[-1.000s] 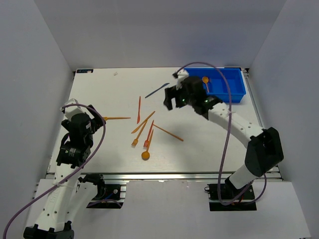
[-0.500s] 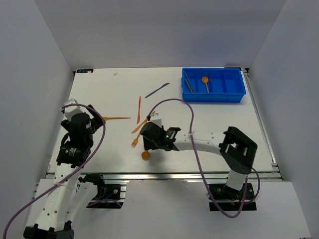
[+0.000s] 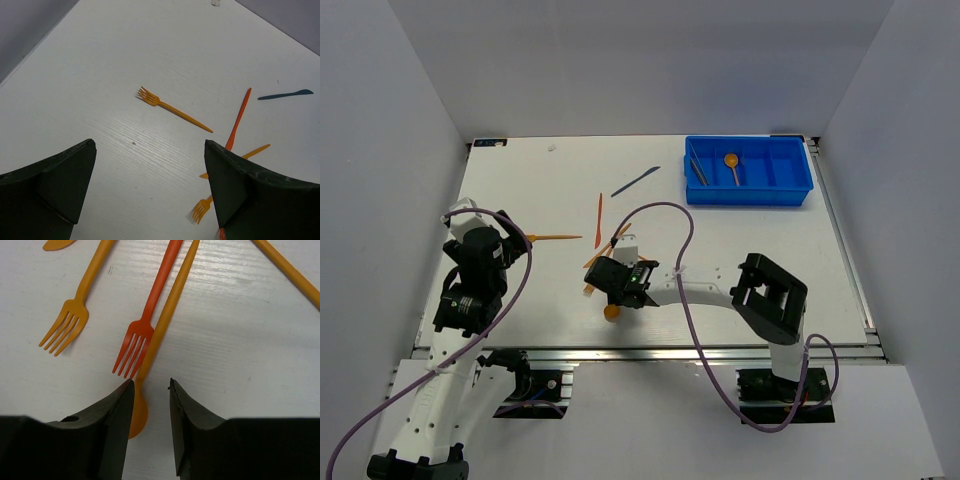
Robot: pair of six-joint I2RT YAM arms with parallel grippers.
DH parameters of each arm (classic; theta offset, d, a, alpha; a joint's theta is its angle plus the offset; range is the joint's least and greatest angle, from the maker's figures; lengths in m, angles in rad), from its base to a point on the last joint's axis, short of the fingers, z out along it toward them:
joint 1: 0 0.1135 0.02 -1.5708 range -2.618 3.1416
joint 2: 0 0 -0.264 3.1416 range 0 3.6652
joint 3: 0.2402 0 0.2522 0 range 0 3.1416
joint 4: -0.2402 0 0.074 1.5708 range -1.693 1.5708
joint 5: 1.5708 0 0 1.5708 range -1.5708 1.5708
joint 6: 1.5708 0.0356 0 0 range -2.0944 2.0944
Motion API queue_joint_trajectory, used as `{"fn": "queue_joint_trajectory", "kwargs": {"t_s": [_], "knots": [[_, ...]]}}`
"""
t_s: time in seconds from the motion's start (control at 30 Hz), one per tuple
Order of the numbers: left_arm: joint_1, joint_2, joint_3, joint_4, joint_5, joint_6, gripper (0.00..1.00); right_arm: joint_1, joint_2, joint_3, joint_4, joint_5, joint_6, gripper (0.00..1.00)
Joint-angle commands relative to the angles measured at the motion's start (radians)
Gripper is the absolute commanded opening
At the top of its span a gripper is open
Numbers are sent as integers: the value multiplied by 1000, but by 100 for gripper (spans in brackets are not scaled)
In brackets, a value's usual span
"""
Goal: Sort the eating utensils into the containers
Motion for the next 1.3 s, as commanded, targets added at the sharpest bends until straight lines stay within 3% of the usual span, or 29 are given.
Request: {"fn": "queue_joint_trajectory", "kwargs": {"t_s": [0.0,0.27,0.63,0.8,0.87,1.0,1.17,1.2,1.27], "knots": [[-4,-8,-1,10,14,6,98,0,30,56,-42,56,50,40],[-4,-13,-3,10,17,8,98,0,73,70,-33,51,55,34],[-4,-17,-3,10,17,8,98,-10,125,62,-47,41,82,33],[-4,-22,-3,10,17,8,98,-29,91,9,-64,35,113,14],[-4,-22,-3,10,17,8,98,-35,67,-17,-59,34,118,1],[-3,-22,-3,12,18,8,98,-42,-22,-47,-105,87,112,0],[-4,-28,-3,10,20,8,98,-120,-240,-57,-76,121,-81,0],[-3,-30,-3,10,20,8,98,-209,-313,-71,10,76,-212,0],[-4,-36,-3,12,18,8,98,-333,-376,-134,153,-158,-372,0]]}}
